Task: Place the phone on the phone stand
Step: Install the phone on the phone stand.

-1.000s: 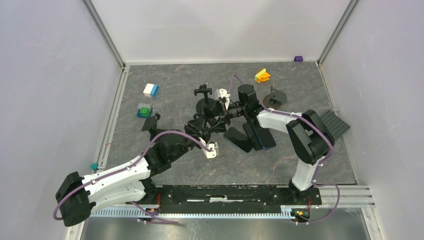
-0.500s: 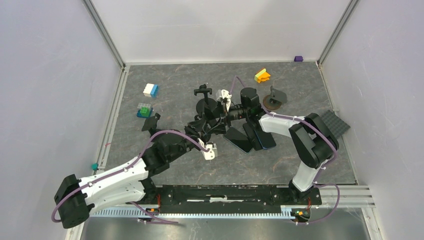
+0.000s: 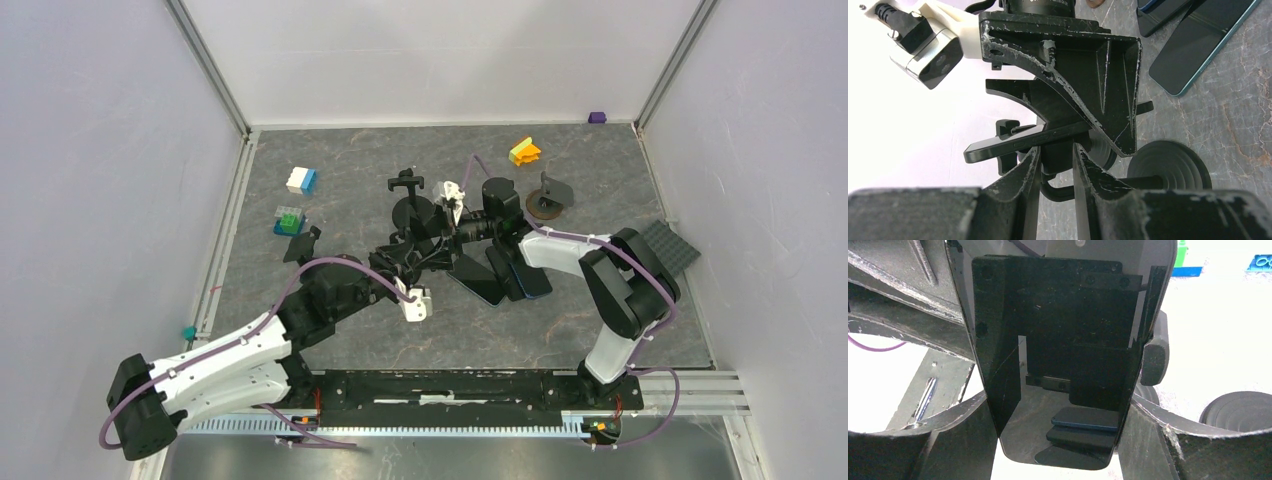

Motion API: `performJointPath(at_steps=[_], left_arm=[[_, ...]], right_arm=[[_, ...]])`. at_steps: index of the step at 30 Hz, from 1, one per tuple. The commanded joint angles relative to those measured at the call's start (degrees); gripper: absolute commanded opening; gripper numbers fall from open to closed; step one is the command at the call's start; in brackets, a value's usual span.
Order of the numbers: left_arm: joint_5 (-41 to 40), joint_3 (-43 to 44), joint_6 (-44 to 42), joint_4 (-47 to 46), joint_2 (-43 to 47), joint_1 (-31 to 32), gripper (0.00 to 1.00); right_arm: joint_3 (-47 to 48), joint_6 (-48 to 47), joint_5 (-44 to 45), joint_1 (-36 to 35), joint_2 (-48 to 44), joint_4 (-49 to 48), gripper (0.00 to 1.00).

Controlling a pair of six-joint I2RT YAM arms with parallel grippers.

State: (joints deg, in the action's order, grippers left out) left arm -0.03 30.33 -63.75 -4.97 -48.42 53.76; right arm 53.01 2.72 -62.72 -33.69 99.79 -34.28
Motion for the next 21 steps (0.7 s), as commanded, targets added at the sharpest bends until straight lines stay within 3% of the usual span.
performJointPath(at_steps=[1,14,21], left_arm=[[7.04,2.48,2.57,6.4,0.48,0.86,0.02],[10.16,3.39,1.57,9.6,-0.42,0.89,0.02],[14.74,7.36,0.96,16.21,-2.22,0.88,0.02]], right_arm=[[2.27,-2.1,4.75,-0.06,-1.31,-1.22,0.0],[5.13,-3.6,7.97,0.47,1.55,1.16,0.01],[7.34,-3.8,11.1,0.45,2.43,4.78,0.0]])
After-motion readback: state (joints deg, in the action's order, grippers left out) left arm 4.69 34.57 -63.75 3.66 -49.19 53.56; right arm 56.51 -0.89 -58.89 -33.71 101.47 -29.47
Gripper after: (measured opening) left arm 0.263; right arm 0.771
